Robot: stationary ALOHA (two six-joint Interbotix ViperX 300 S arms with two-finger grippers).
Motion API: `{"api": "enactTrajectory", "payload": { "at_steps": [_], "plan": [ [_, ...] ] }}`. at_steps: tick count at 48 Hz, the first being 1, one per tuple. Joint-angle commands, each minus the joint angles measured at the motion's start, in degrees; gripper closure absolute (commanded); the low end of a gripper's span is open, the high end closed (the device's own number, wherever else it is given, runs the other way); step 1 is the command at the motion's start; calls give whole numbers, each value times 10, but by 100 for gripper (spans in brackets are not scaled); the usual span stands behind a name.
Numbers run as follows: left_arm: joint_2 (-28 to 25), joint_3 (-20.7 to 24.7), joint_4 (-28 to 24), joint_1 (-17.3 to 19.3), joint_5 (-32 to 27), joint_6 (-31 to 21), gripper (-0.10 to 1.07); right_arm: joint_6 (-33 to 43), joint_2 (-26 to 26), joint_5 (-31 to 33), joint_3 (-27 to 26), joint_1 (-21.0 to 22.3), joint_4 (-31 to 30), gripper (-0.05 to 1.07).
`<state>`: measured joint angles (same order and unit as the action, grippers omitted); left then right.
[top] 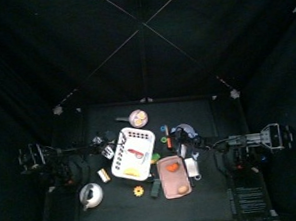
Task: Grab purple gear
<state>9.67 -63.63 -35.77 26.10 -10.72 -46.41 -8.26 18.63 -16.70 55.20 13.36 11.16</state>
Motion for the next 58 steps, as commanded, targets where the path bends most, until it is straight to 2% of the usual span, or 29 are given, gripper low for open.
{"api": "enactTrajectory", "payload": {
  "at_steps": [1, 8, 14, 23, 35, 48, 58],
  "plan": [
    [1, 2, 11, 1, -3, -1, 13, 0, 5, -1, -9, 1, 1, 7],
    [12, 1, 27, -2, -18, 0, 19, 0, 5, -1, -11, 1, 1, 7],
    [42, 2, 29, -4, -51, 0, 20, 0, 5, -1, -11, 0, 1, 7],
    [127, 0, 34, -8, -112, -1, 20, 0, 10, -1, -7, -2, 1, 7],
    [210, -14, 60, -9, -113, 0, 20, -4, 11, -1, -14, -1, -4, 7],
    [228, -12, 75, -35, -113, 0, 20, -5, 11, 0, -11, 7, -35, 7],
    [241, 20, 87, -66, -136, 1, 20, -5, 12, -4, -2, 13, -76, 7]
  ]
}}
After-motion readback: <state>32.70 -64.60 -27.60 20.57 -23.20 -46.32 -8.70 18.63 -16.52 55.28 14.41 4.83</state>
